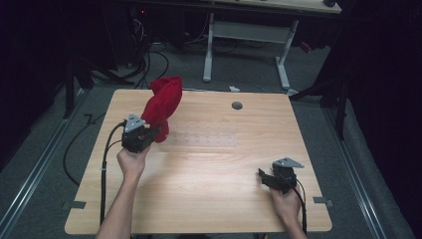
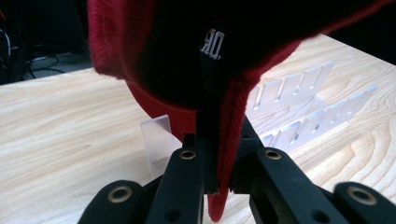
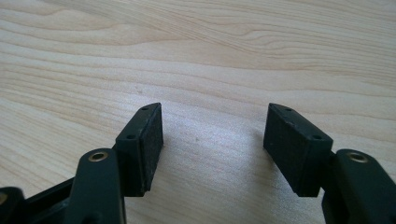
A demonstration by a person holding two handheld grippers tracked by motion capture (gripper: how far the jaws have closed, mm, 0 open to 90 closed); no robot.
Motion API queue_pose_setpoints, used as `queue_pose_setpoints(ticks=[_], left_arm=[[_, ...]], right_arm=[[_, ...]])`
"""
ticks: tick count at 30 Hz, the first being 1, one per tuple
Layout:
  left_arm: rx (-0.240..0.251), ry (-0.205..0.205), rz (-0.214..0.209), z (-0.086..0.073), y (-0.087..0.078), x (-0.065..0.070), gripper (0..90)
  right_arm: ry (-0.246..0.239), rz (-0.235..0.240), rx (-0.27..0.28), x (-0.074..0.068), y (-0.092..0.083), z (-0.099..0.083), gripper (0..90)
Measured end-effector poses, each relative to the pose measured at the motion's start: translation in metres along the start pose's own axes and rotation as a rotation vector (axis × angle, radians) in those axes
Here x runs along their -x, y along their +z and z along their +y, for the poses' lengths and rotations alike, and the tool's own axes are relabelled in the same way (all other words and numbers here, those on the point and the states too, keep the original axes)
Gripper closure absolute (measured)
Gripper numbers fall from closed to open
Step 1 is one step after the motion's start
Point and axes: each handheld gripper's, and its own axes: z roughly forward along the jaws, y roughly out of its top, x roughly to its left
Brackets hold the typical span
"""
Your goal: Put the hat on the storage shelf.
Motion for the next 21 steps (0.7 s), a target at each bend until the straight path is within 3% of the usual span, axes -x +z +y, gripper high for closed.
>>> queue_pose_setpoints(ticks=[21], left_arm=[[-0.032, -0.043, 0.017, -0.0058, -0.0034, -0.0051, 84.7]], right_arm=[[-0.002, 0.000, 0.000, -0.0001, 0.0000, 0.0000, 37.6]])
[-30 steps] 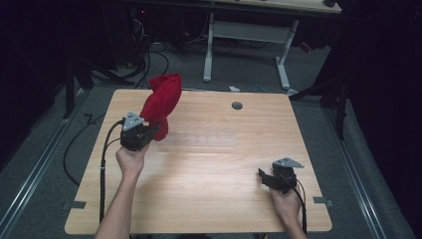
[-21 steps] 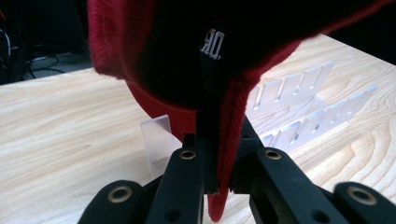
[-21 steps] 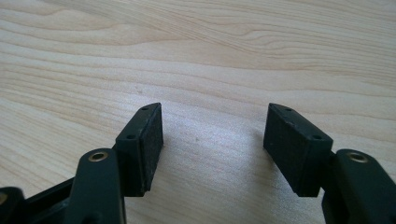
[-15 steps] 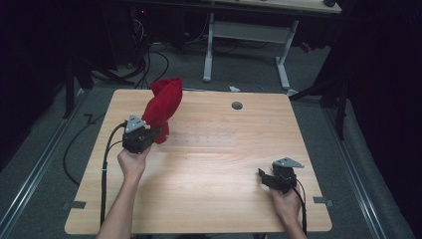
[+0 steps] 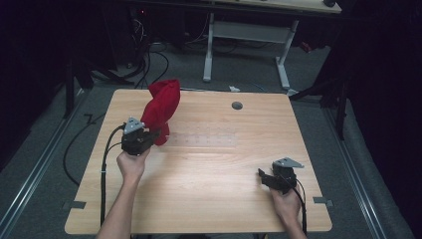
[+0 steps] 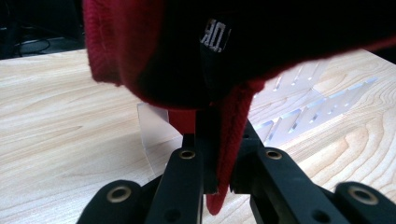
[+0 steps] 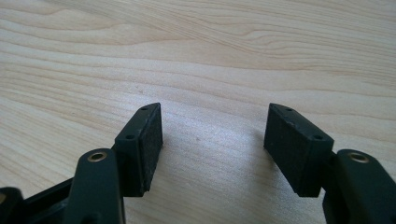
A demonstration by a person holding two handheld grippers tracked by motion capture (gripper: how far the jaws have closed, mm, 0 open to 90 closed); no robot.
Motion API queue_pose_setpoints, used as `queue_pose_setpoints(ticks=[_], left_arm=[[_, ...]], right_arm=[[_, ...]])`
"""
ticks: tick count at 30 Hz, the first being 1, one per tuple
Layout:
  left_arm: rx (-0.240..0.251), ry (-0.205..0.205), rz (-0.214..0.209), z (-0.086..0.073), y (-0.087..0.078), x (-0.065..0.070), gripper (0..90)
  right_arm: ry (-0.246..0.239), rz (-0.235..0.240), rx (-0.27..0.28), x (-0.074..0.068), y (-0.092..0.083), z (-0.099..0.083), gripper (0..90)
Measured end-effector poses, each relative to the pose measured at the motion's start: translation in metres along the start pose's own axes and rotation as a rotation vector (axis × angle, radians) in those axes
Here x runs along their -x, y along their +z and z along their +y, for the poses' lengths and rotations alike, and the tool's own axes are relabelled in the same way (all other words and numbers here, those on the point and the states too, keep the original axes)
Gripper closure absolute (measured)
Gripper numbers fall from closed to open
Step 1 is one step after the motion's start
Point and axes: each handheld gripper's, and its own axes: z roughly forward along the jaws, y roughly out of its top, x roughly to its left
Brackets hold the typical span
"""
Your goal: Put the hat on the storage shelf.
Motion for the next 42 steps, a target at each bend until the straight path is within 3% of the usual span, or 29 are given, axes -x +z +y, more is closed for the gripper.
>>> queue_pose_setpoints(ticks=[16, 23, 30, 35, 39, 42], left_arm=[[-0.020, -0.051, 0.025, -0.002, -0.006, -0.005, 82.7], [-0.025, -0.031, 0.059, -0.002, -0.012, -0.006, 62.1], [-0.032, -0.030, 0.051, -0.003, -0.017, 0.001, 46.7], [-0.035, -0.055, 0.061, -0.006, -0.024, -0.001, 39.9], [-0.049, -0.033, 0.069, -0.010, -0.032, 0.000, 37.0], [-0.052, -0.046, 0.069, -0.014, -0.040, 0.000, 36.5]], right_arm=[[0.000, 0.000, 0.000, 0.000, 0.000, 0.000, 37.5], [-0.001, 0.000, 0.000, 0.000, 0.000, 0.000, 37.4], [-0.001, 0.001, 0.000, 0.000, 0.000, 0.000, 37.4], [-0.001, 0.000, 0.000, 0.000, 0.000, 0.000, 37.3], [-0.001, 0.001, 0.000, 0.000, 0.000, 0.000, 37.3], [-0.002, 0.000, 0.000, 0.000, 0.000, 0.000, 37.3]])
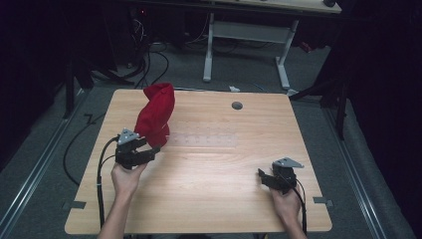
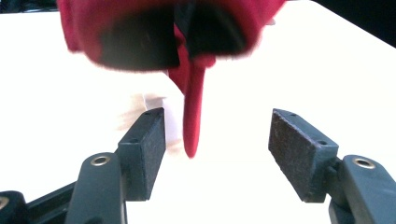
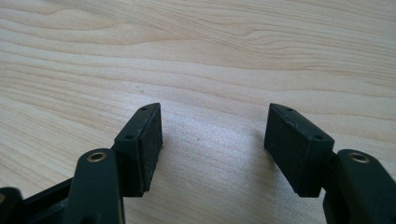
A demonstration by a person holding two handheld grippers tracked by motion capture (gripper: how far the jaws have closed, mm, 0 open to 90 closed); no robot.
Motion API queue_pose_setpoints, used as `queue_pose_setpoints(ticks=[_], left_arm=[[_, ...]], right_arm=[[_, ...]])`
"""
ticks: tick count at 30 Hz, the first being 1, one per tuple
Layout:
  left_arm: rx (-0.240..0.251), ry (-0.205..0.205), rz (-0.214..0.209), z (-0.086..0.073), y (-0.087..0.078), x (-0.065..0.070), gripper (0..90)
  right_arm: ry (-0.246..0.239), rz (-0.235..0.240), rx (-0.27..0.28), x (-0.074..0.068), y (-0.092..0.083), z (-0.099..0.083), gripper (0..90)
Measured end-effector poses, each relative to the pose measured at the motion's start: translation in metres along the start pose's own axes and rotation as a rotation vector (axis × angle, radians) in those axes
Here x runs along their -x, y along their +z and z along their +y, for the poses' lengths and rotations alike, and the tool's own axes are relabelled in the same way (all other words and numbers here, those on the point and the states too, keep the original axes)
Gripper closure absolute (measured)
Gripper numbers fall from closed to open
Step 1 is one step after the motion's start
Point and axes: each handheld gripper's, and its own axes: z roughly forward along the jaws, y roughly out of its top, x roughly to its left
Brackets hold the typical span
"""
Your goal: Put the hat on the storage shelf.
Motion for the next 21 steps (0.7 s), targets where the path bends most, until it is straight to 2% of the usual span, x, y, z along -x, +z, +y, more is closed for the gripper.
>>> queue_pose_setpoints(ticks=[6, 12, 18, 21], left_arm=[[-0.006, -0.017, 0.007, -0.012, -0.010, -0.002, 36.0], [-0.035, -0.026, 0.005, -0.029, -0.014, -0.001, 36.1], [-0.087, -0.007, 0.018, -0.052, -0.012, -0.001, 36.0], [-0.109, 0.015, 0.029, -0.063, -0.010, -0.001, 35.8]], right_arm=[[-0.001, 0.000, 0.000, 0.000, 0.000, 0.000, 37.3], [0.000, 0.000, 0.000, 0.000, 0.000, 0.000, 37.3], [0.000, 0.000, 0.000, 0.000, 0.000, 0.000, 37.3], [0.000, 0.000, 0.000, 0.000, 0.000, 0.000, 37.3]])
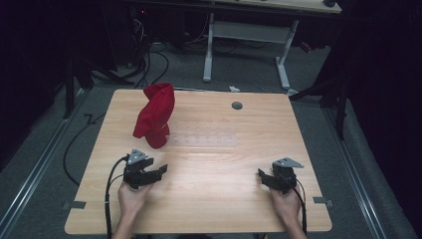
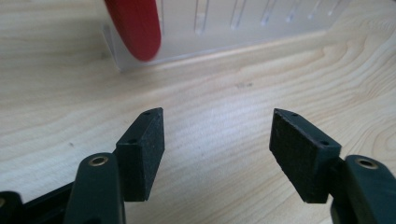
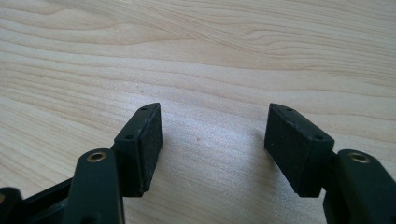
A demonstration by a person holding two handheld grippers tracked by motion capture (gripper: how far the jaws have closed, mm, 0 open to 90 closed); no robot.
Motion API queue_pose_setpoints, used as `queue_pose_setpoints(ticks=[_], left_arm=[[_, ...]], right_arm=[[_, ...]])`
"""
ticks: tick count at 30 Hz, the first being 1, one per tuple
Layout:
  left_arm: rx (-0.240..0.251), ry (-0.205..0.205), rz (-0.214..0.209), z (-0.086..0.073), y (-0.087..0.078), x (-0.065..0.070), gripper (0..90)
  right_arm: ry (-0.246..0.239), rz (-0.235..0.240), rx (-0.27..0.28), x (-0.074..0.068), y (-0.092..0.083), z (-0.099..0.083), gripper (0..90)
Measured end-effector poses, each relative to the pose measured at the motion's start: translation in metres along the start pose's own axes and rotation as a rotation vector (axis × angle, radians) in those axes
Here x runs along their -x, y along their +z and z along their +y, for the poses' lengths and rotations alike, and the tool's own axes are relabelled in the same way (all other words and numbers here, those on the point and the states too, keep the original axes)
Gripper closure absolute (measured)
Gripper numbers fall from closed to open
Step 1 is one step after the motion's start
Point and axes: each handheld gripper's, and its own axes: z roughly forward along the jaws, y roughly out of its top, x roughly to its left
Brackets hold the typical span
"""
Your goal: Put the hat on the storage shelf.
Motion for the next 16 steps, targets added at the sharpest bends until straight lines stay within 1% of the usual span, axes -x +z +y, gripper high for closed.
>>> queue_pose_setpoints(ticks=[7, 8, 9, 13, 14, 16], left_arm=[[-0.032, 0.063, 0.045, -0.022, 0.011, -0.003, 35.3], [-0.033, 0.072, 0.044, -0.025, 0.012, -0.004, 35.2], [-0.016, 0.083, 0.045, -0.028, 0.013, -0.003, 33.8], [-0.022, 0.154, 0.066, -0.034, 0.014, 0.000, 33.5], [-0.023, 0.158, 0.067, -0.034, 0.014, 0.001, 32.7], [-0.022, 0.154, 0.066, -0.034, 0.014, 0.001, 32.2]], right_arm=[[-0.001, 0.001, -0.001, 0.000, 0.000, 0.000, 37.2], [-0.001, 0.001, -0.001, 0.000, 0.000, 0.000, 37.2], [-0.001, 0.001, -0.001, 0.000, 0.000, 0.000, 37.3], [-0.001, 0.001, -0.001, 0.000, 0.000, 0.000, 37.2], [-0.001, 0.001, -0.001, 0.000, 0.000, 0.000, 37.2], [-0.002, 0.001, 0.000, 0.000, 0.000, 0.000, 37.2]])
